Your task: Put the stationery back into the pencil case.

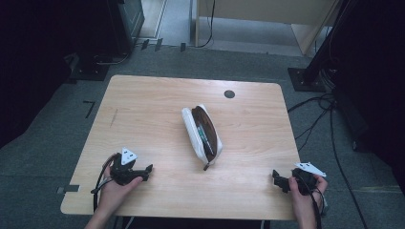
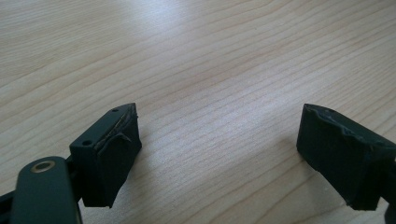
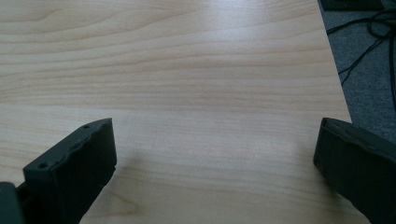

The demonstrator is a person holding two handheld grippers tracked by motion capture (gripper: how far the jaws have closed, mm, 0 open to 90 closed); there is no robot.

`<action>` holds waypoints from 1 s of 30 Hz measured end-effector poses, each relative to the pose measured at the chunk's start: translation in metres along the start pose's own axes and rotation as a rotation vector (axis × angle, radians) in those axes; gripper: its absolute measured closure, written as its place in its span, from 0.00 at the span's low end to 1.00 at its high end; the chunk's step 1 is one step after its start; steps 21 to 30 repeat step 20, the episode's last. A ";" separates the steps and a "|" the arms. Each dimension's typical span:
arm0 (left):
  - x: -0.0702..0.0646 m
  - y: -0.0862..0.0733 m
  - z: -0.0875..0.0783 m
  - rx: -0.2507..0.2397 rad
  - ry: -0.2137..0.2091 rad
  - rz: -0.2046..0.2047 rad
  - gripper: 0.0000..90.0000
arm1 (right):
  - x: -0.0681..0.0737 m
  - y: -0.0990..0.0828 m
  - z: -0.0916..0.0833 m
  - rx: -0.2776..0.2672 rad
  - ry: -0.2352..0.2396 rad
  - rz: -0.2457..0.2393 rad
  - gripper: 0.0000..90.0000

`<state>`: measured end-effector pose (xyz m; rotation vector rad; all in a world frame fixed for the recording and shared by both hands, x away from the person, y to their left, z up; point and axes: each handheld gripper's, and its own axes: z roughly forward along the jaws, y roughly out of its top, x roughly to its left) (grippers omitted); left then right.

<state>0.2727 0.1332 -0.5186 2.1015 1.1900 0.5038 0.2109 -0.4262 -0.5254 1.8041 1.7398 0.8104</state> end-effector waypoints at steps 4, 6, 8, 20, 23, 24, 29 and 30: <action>0.000 0.000 0.000 0.000 0.000 0.000 0.15 | 0.003 -0.003 -0.001 0.003 -0.004 -0.033 0.00; 0.000 0.000 0.000 0.000 0.000 0.001 0.15 | 0.006 -0.004 -0.002 0.012 -0.011 -0.058 0.00; 0.000 0.000 0.000 0.000 0.000 0.002 0.15 | 0.007 -0.004 -0.002 0.012 -0.002 -0.066 0.00; 0.000 0.000 0.000 0.001 0.000 0.000 0.14 | 0.007 -0.004 -0.002 0.013 -0.001 -0.066 0.00; 0.000 0.000 0.000 0.001 0.000 0.000 0.14 | 0.007 -0.004 -0.002 0.013 -0.001 -0.066 0.00; 0.000 0.000 0.000 0.001 0.000 0.000 0.14 | 0.007 -0.004 -0.002 0.013 -0.001 -0.066 0.00; 0.000 0.000 0.000 0.001 0.000 0.000 0.14 | 0.007 -0.004 -0.002 0.013 -0.001 -0.066 0.00; 0.000 0.000 0.000 0.001 0.000 0.000 0.14 | 0.007 -0.004 -0.002 0.013 -0.001 -0.066 0.00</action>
